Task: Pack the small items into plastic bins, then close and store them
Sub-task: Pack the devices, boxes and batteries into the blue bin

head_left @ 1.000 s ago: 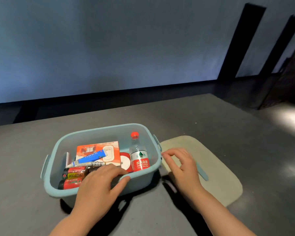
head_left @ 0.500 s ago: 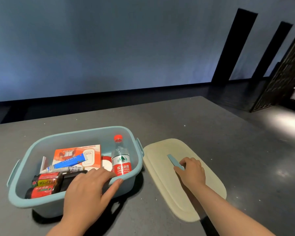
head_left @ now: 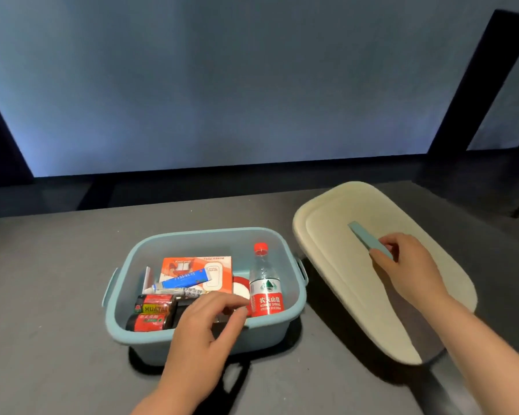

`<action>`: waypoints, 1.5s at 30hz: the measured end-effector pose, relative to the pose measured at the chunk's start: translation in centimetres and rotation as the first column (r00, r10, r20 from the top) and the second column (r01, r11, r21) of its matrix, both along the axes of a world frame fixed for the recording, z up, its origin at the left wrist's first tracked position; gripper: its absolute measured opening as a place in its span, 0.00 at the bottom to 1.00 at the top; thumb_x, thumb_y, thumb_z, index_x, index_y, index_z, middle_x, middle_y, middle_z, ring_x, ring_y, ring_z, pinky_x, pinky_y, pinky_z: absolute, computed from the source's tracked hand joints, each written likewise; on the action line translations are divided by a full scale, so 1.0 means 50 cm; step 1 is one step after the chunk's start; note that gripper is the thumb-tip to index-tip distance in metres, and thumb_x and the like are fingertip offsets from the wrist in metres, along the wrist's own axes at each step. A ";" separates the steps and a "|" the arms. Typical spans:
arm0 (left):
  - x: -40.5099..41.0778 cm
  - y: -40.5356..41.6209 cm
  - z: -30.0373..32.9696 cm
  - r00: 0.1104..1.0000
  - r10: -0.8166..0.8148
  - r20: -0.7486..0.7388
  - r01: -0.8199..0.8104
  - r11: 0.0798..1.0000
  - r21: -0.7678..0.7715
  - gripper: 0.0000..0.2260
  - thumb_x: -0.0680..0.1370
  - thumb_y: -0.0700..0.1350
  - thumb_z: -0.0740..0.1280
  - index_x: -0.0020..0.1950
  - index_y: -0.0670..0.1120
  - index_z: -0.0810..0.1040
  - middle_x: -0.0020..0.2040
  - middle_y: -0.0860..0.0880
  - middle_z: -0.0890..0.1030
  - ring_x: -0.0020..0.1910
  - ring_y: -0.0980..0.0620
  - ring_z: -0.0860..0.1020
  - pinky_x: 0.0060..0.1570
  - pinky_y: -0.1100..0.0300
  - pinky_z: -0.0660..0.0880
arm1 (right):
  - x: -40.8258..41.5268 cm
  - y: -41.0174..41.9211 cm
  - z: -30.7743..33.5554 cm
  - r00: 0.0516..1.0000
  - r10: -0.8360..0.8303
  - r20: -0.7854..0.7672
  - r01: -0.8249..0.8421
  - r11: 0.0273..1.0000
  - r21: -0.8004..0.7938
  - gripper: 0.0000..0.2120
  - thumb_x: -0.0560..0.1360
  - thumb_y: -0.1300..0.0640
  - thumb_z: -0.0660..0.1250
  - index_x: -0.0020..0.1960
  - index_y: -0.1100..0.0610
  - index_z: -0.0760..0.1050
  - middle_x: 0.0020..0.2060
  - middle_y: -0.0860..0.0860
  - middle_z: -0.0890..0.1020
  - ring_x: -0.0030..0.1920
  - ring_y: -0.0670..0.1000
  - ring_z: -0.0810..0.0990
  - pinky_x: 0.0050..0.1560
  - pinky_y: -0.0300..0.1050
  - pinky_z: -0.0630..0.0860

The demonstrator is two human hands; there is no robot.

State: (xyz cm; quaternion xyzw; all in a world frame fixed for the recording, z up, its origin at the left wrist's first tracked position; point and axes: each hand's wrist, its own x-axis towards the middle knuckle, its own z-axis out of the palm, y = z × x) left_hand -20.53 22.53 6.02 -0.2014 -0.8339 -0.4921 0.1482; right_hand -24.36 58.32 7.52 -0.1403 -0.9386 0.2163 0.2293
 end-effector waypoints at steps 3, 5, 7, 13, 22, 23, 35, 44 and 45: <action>0.002 -0.035 0.022 0.994 0.105 0.007 -0.104 0.973 0.208 0.07 0.73 0.55 0.65 0.46 0.56 0.81 0.47 0.59 0.81 0.52 0.57 0.78 0.51 0.67 0.72 | -0.041 -0.085 0.097 0.982 0.186 0.022 -0.188 0.974 0.127 0.11 0.74 0.46 0.69 0.54 0.44 0.71 0.43 0.40 0.73 0.41 0.42 0.73 0.36 0.36 0.69; -0.002 -0.066 0.033 0.986 0.162 -0.031 -0.152 0.966 0.208 0.06 0.74 0.51 0.65 0.47 0.56 0.80 0.48 0.60 0.81 0.54 0.57 0.78 0.55 0.69 0.69 | -0.066 -0.164 0.132 0.943 0.323 0.085 -0.333 0.926 0.176 0.10 0.74 0.45 0.68 0.52 0.42 0.70 0.43 0.38 0.73 0.42 0.42 0.73 0.38 0.35 0.71; -0.007 -0.098 0.044 0.983 0.180 -0.042 -0.169 0.966 0.198 0.07 0.74 0.49 0.65 0.48 0.57 0.80 0.50 0.60 0.80 0.55 0.57 0.77 0.54 0.68 0.70 | -0.087 -0.243 0.143 0.883 0.449 0.140 -0.468 0.865 0.179 0.09 0.74 0.45 0.68 0.52 0.42 0.71 0.45 0.38 0.73 0.43 0.43 0.74 0.41 0.36 0.73; -0.011 -0.182 0.048 0.972 0.223 -0.069 -0.222 0.975 0.021 0.07 0.73 0.51 0.64 0.49 0.59 0.78 0.52 0.63 0.77 0.57 0.59 0.73 0.53 0.62 0.71 | -0.140 -0.413 0.086 0.674 0.688 0.270 -0.731 0.674 0.106 0.08 0.75 0.44 0.67 0.52 0.40 0.70 0.47 0.38 0.73 0.45 0.42 0.74 0.43 0.33 0.72; -0.043 -0.215 -0.008 0.989 0.145 0.006 -0.136 0.942 -0.306 0.09 0.77 0.54 0.63 0.57 0.61 0.75 0.60 0.68 0.69 0.63 0.69 0.62 0.62 0.69 0.56 | -0.168 -0.459 0.015 0.651 0.688 0.320 -0.736 0.675 0.045 0.07 0.76 0.44 0.67 0.52 0.39 0.71 0.48 0.37 0.73 0.47 0.43 0.74 0.45 0.30 0.72; -0.049 -0.209 -0.011 0.991 0.130 0.014 -0.119 0.939 -0.323 0.10 0.77 0.54 0.62 0.58 0.61 0.75 0.60 0.67 0.69 0.63 0.68 0.62 0.63 0.69 0.56 | -0.163 -0.460 0.012 0.660 0.686 0.304 -0.730 0.682 0.046 0.07 0.76 0.44 0.67 0.53 0.39 0.73 0.48 0.37 0.73 0.47 0.43 0.74 0.46 0.31 0.72; -0.160 -0.037 0.000 0.994 -0.105 -0.028 0.071 0.821 -0.567 0.22 0.78 0.59 0.57 0.72 0.59 0.62 0.76 0.59 0.57 0.75 0.57 0.53 0.72 0.60 0.48 | -0.016 -0.358 -0.049 0.995 -0.059 0.077 0.073 0.976 -0.203 0.36 0.69 0.40 0.71 0.72 0.49 0.64 0.67 0.46 0.71 0.68 0.51 0.65 0.68 0.50 0.62; -0.177 -0.037 -0.025 0.996 -0.092 0.017 0.083 0.778 -0.622 0.21 0.78 0.64 0.52 0.71 0.65 0.59 0.76 0.59 0.56 0.75 0.55 0.51 0.72 0.56 0.46 | -0.028 -0.354 -0.075 0.989 -0.052 0.135 0.142 0.545 -0.826 0.34 0.64 0.46 0.78 0.66 0.53 0.69 0.54 0.47 0.79 0.51 0.49 0.79 0.49 0.44 0.75; -0.177 -0.037 -0.024 0.996 -0.091 0.018 0.082 0.781 -0.620 0.21 0.78 0.64 0.53 0.71 0.65 0.59 0.76 0.60 0.56 0.75 0.55 0.51 0.72 0.57 0.46 | -0.028 -0.356 -0.076 0.990 -0.072 0.120 0.139 0.574 -0.807 0.33 0.64 0.46 0.78 0.65 0.53 0.70 0.54 0.47 0.79 0.51 0.48 0.79 0.48 0.43 0.74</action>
